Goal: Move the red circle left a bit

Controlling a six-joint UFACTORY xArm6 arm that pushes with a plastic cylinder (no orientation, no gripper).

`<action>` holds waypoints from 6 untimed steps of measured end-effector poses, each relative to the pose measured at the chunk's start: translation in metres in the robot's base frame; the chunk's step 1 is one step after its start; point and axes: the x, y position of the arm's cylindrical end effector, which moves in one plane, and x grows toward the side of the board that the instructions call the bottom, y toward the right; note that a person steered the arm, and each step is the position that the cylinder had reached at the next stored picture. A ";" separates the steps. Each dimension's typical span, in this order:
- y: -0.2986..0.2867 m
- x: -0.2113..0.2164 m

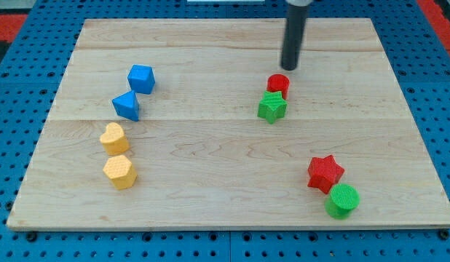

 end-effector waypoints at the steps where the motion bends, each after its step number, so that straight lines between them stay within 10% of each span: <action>1: 0.007 0.035; 6: -0.070 0.045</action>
